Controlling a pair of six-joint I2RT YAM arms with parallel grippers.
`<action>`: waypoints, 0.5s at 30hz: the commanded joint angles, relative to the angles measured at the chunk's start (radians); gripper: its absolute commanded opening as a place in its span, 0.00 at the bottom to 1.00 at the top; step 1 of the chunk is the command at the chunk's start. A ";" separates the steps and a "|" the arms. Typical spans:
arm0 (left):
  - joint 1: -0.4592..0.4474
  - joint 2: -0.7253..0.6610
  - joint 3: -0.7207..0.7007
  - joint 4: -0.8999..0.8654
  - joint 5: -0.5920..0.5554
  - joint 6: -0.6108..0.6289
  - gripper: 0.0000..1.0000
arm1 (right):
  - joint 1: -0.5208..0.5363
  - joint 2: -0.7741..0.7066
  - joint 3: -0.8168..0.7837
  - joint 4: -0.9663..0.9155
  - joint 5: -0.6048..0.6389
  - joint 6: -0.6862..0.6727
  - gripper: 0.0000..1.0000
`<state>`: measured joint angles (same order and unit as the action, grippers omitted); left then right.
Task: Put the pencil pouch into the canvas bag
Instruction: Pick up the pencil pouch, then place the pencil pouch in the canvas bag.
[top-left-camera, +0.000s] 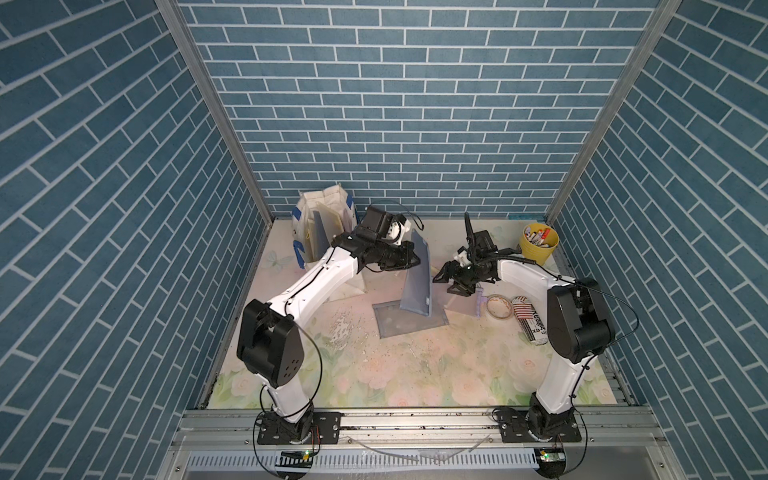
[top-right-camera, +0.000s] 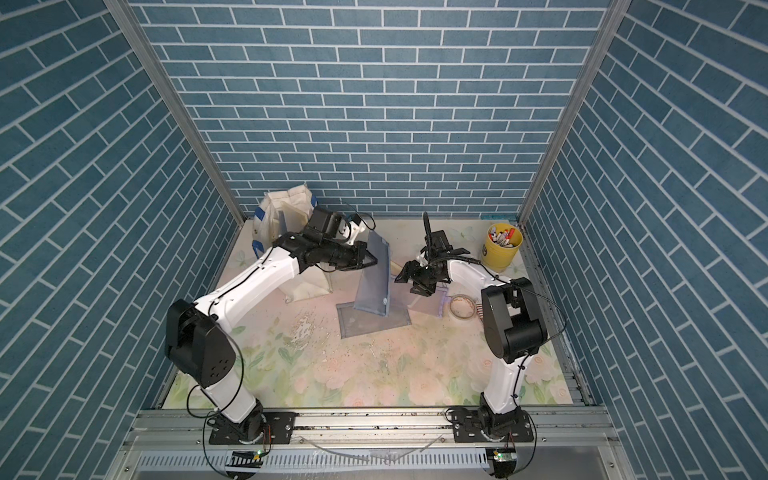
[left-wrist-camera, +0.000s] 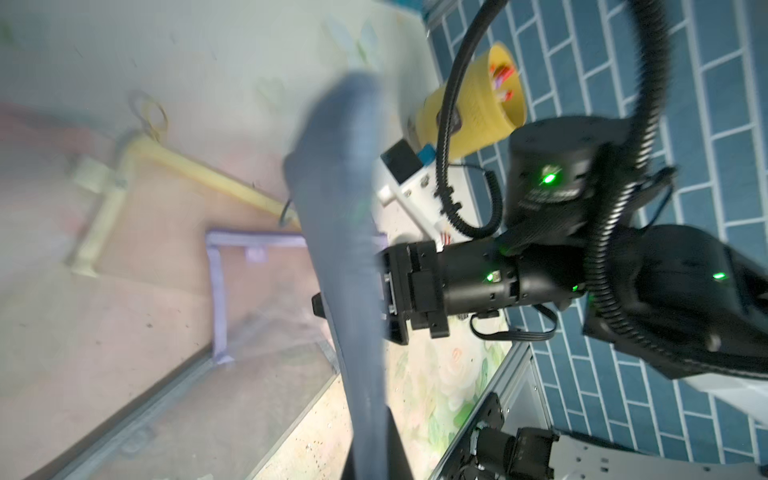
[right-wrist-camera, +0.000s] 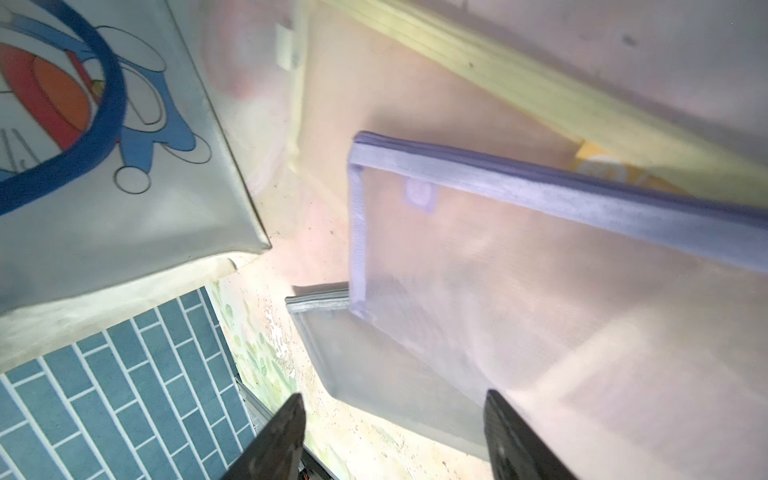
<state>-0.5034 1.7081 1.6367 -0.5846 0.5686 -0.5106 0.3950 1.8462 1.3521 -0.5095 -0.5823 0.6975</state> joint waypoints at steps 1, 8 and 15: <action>0.069 -0.010 0.145 -0.164 -0.071 0.029 0.00 | 0.005 -0.028 0.109 -0.136 0.057 -0.087 0.69; 0.296 0.179 0.700 -0.462 -0.150 0.096 0.00 | 0.005 -0.031 0.207 -0.154 0.081 -0.068 0.75; 0.486 0.383 1.043 -0.581 -0.168 0.116 0.00 | 0.007 -0.057 0.247 -0.187 0.099 -0.064 0.76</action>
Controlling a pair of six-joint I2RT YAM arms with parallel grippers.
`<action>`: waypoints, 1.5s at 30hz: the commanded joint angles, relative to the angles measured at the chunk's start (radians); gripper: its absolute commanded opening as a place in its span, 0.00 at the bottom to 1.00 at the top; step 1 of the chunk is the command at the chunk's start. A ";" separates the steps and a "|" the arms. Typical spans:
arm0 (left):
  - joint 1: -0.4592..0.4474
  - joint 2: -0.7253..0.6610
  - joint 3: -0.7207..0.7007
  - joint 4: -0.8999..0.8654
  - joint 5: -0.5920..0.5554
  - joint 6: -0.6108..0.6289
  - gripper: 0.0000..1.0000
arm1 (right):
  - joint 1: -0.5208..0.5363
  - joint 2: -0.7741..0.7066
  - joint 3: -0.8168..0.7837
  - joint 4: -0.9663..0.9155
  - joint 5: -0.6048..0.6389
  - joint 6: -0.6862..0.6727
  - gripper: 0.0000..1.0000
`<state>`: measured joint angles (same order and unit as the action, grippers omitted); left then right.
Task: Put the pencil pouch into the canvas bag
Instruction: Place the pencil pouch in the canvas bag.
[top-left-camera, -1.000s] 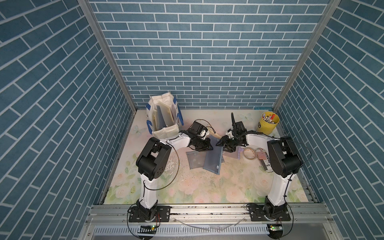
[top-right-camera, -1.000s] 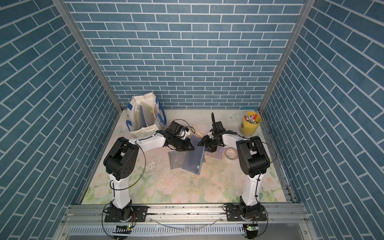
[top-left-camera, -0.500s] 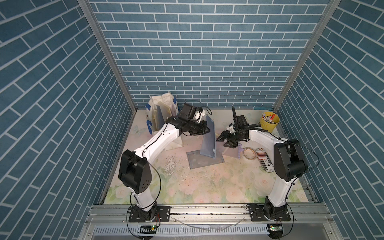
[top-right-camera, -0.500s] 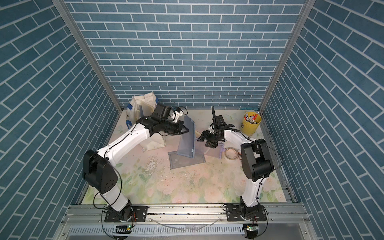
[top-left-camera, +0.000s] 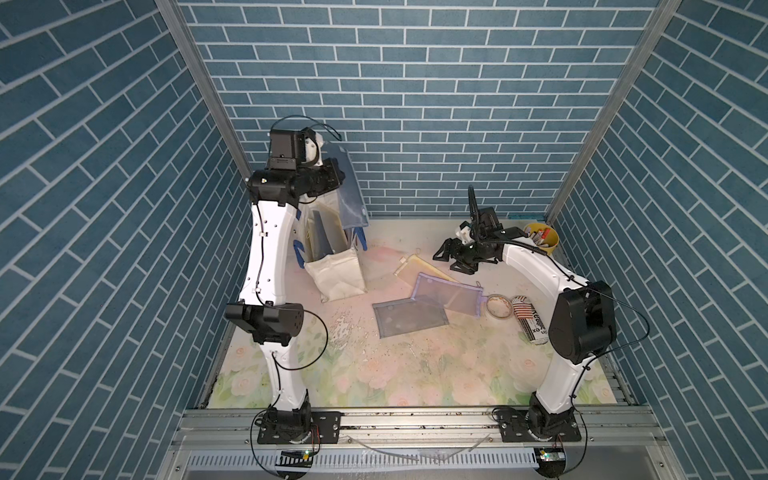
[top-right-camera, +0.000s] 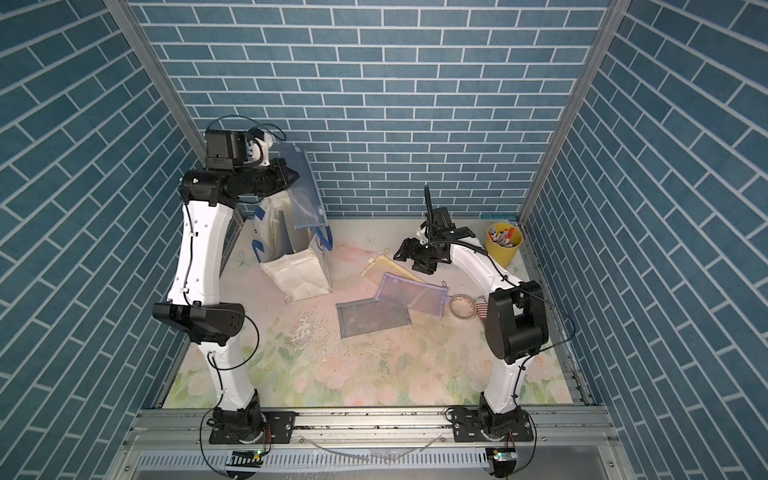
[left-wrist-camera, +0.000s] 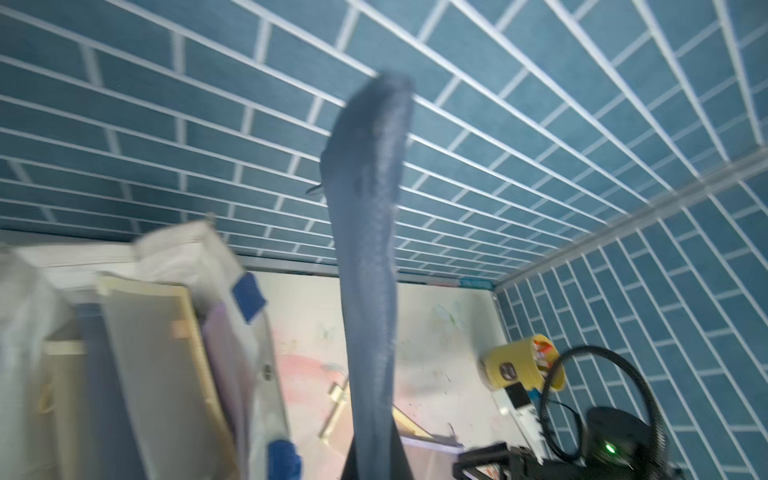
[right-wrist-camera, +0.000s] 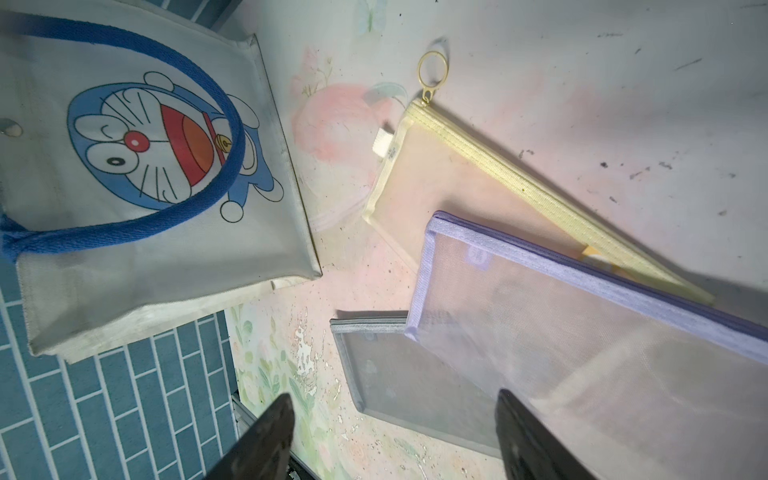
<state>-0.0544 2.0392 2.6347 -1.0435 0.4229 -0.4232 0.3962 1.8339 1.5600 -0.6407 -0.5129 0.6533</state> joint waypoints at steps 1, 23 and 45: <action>0.047 0.064 0.044 -0.114 -0.016 0.030 0.00 | 0.006 -0.048 0.038 -0.062 0.031 -0.021 0.76; 0.050 0.110 -0.202 -0.087 -0.133 0.105 0.00 | 0.006 -0.058 0.013 -0.067 0.048 -0.020 0.76; 0.047 0.130 -0.328 0.023 -0.245 0.085 0.00 | 0.004 -0.045 0.040 -0.101 0.057 -0.036 0.75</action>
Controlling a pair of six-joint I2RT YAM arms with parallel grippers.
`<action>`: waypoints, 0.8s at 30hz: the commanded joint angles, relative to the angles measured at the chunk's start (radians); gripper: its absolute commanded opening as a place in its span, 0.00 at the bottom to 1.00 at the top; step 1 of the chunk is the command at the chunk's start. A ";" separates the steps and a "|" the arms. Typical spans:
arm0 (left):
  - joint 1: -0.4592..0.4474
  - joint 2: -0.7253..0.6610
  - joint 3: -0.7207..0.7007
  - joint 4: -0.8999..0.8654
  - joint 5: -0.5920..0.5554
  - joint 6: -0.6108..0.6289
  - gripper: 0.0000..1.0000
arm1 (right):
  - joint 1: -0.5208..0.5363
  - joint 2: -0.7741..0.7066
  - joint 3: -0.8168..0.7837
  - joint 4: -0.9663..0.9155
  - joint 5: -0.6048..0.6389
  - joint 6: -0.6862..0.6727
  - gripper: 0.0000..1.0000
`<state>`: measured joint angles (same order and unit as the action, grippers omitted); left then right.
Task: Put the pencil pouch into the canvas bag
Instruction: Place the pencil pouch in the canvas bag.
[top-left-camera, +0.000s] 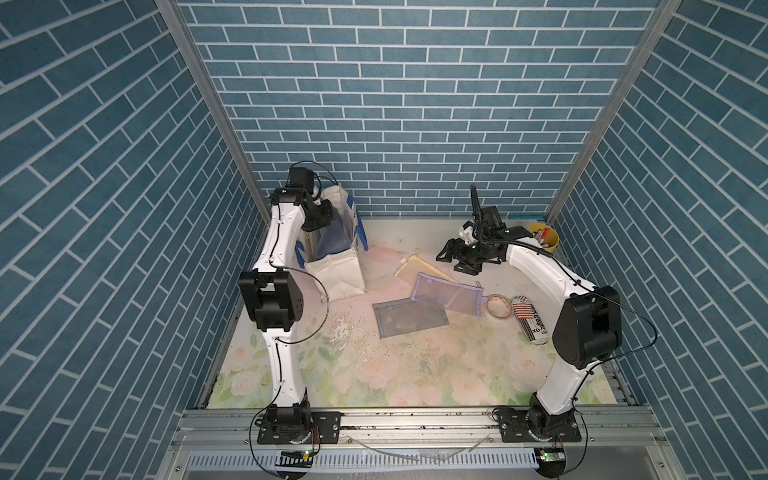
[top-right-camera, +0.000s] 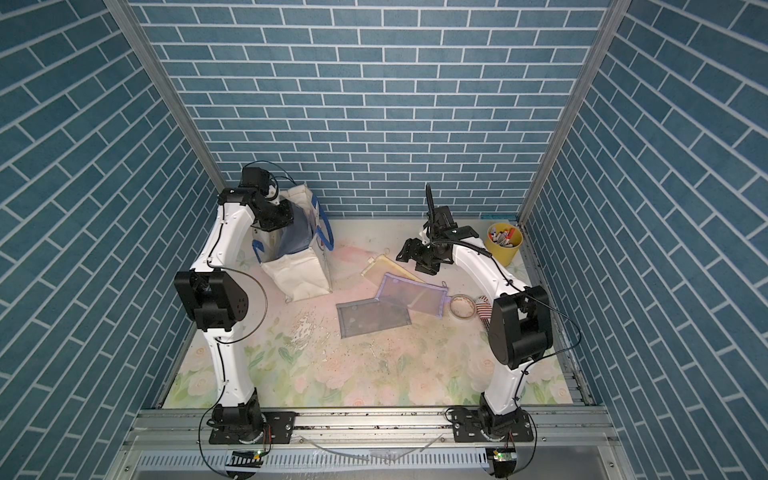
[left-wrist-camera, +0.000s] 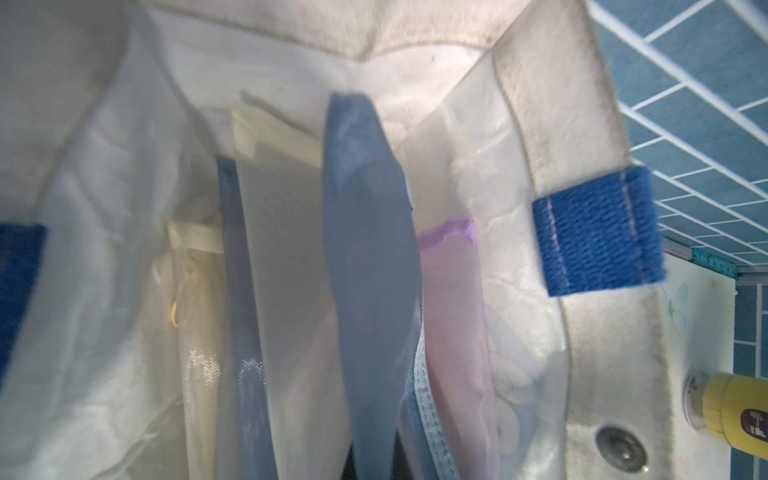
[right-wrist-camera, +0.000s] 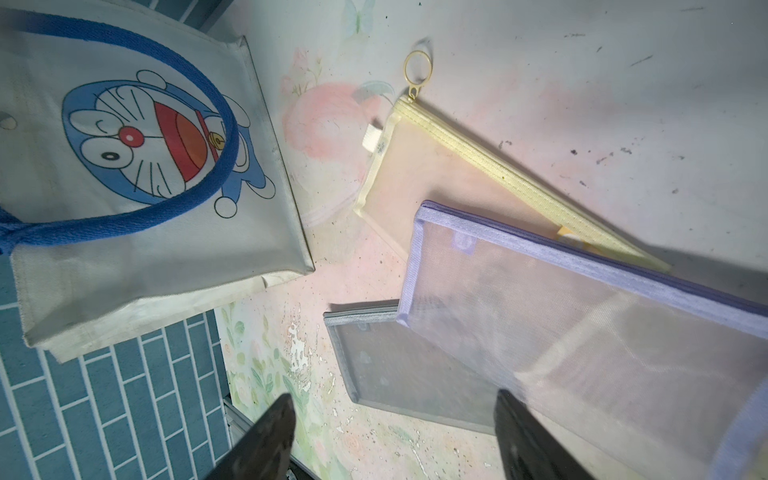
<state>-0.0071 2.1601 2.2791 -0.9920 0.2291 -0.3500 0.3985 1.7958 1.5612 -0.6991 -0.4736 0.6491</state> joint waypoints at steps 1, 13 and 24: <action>0.001 0.009 0.029 -0.027 -0.058 0.011 0.00 | 0.002 -0.009 0.036 -0.043 0.019 -0.031 0.75; 0.007 0.018 0.041 -0.056 -0.130 -0.013 0.00 | 0.002 -0.022 0.038 -0.050 0.033 -0.026 0.75; 0.010 0.103 0.200 -0.140 -0.190 0.023 0.00 | 0.002 -0.031 0.029 -0.055 0.038 -0.023 0.74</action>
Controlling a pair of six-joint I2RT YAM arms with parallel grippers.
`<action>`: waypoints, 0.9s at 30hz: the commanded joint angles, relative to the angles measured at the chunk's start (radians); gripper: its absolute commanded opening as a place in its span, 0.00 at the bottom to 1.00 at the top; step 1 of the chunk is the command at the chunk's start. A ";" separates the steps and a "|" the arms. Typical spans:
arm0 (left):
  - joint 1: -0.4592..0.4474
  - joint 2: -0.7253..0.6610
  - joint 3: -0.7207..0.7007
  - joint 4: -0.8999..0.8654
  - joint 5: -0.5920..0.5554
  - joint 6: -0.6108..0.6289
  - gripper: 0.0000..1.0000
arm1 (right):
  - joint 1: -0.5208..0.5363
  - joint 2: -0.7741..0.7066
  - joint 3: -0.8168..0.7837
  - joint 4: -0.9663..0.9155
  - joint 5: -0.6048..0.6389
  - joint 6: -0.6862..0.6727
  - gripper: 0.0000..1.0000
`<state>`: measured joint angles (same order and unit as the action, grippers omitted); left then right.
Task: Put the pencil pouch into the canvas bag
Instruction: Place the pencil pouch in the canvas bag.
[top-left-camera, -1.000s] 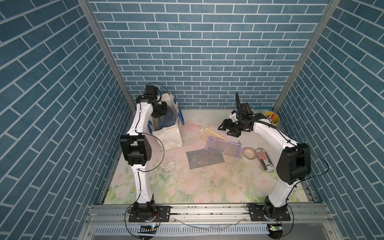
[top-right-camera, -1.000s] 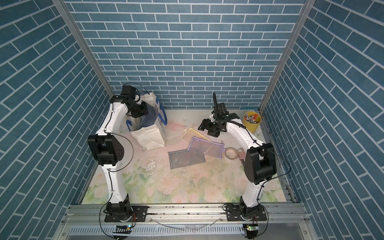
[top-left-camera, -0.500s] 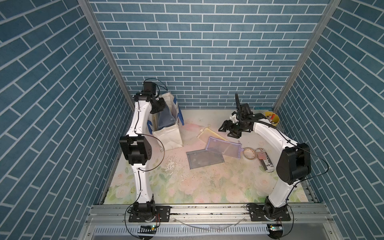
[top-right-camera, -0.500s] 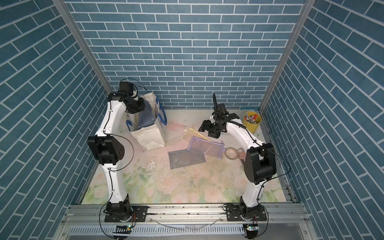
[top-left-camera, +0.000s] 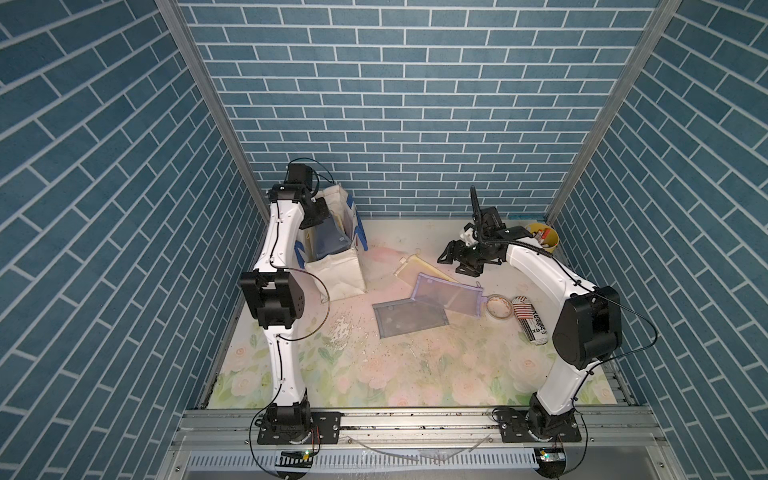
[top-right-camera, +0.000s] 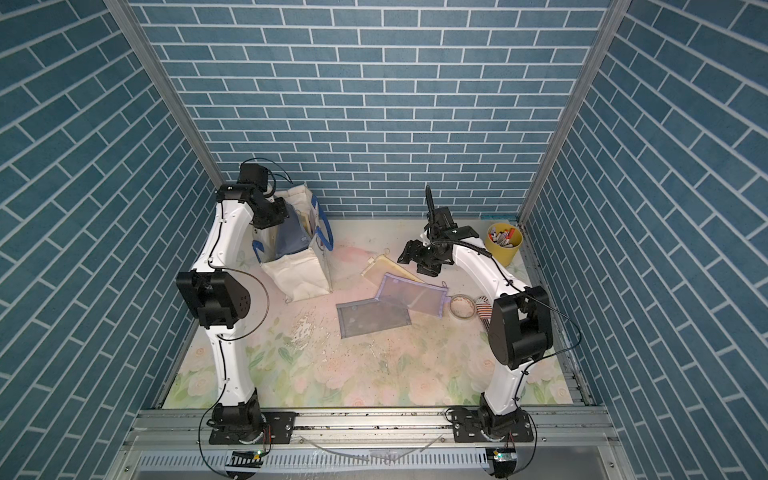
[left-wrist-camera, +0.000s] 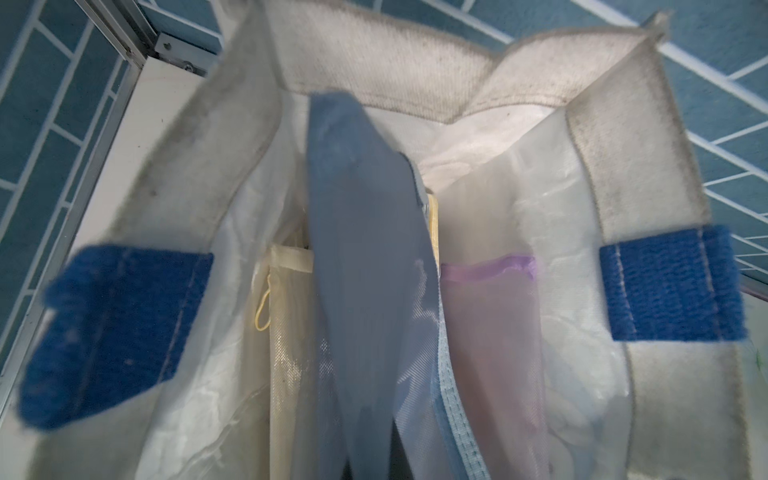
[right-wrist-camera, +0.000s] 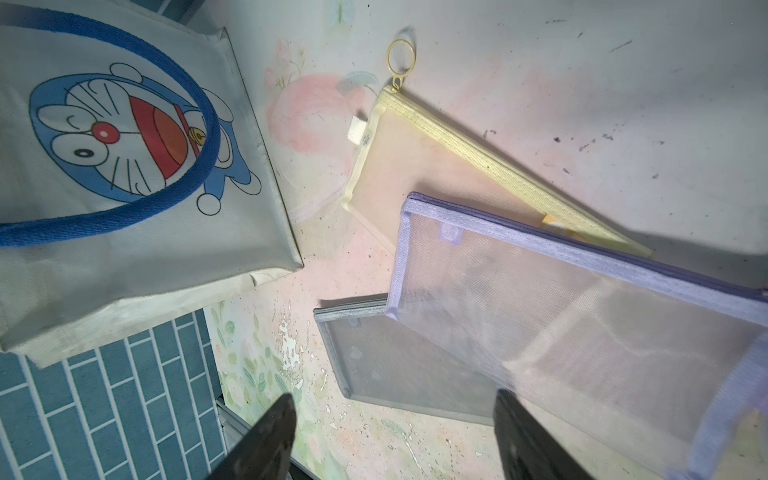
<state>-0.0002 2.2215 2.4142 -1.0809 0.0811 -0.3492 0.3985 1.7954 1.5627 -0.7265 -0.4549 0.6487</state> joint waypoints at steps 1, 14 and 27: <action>0.003 0.059 0.095 -0.069 -0.053 0.032 0.00 | 0.003 -0.034 0.027 -0.032 0.022 -0.024 0.75; -0.008 0.028 0.017 -0.021 -0.033 0.050 0.00 | 0.003 -0.076 0.014 -0.092 0.059 -0.023 0.74; -0.029 -0.047 -0.061 0.008 -0.033 -0.042 0.39 | -0.004 -0.046 0.056 -0.095 0.065 -0.069 0.74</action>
<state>-0.0311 2.2337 2.3161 -1.0496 0.0772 -0.3859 0.3981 1.7451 1.5646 -0.7887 -0.4080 0.6369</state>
